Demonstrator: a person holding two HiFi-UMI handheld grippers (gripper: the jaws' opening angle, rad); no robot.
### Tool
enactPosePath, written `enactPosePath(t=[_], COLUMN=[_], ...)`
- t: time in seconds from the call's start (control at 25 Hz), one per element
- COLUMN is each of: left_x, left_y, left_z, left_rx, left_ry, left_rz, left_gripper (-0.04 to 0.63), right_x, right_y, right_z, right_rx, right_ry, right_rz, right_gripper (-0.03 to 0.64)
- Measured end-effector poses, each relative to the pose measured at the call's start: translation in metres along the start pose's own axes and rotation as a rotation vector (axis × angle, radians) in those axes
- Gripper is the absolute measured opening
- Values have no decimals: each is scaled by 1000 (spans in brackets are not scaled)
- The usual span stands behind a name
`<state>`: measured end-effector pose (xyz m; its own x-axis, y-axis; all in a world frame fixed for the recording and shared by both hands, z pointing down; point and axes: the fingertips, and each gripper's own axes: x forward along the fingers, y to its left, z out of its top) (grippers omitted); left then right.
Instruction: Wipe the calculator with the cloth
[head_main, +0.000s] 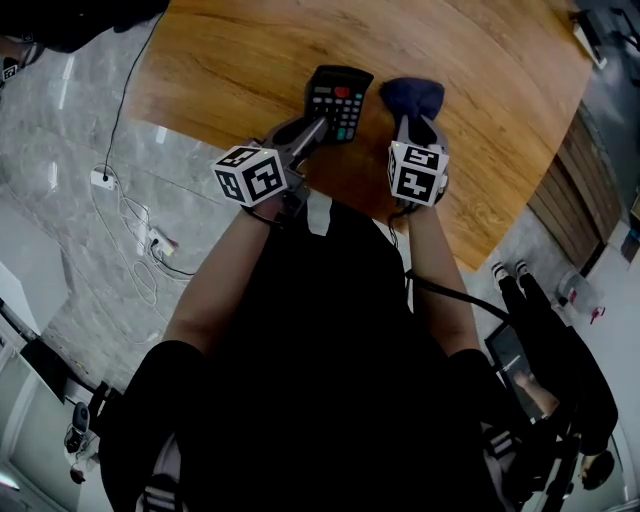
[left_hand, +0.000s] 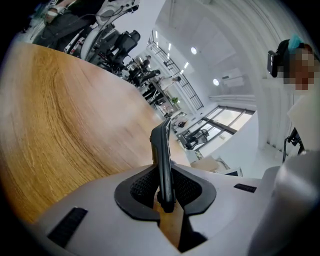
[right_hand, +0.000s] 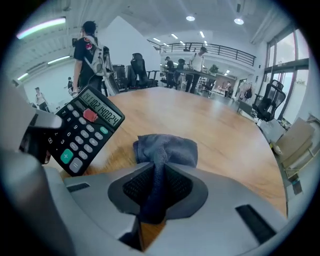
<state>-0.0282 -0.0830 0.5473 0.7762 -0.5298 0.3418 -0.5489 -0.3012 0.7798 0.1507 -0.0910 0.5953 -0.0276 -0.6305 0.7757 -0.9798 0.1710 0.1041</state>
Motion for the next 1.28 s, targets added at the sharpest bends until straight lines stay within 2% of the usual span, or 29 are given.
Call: enactPosePath(t=[0.2,0.36,0.52,0.72,0.96,1.08,1.28], left_x=[-4,-9,-14,-16,-17,-18,-19], left_y=[-9,-20,-33,-53,-58,-57,-62], left_z=[8,18,28,34,35,34,37], left_rx=[-8,-16,-11,7,3,-2,-6], left_ry=[-14,-33,-47,-52,-49,-52,-62], left_rz=[-19,-33,-56,-95,-106,-105,-123], left_gripper=[72,72,72,72,72,72,72], right_x=[-34,-71,-102,-112,-123,-120,-106], right_y=[10,34,65,104,134,132,99], right_z=[44,96,132,143,147,142,129], right_rx=[21,-7,-44,-92,-123,-114,-60], right_ry=[-155,-291,-375,-380,-397,-388,-343], right_rz=[51,154,256,372,459,458,388], right_gripper=[49,49,48,48,46,46,46])
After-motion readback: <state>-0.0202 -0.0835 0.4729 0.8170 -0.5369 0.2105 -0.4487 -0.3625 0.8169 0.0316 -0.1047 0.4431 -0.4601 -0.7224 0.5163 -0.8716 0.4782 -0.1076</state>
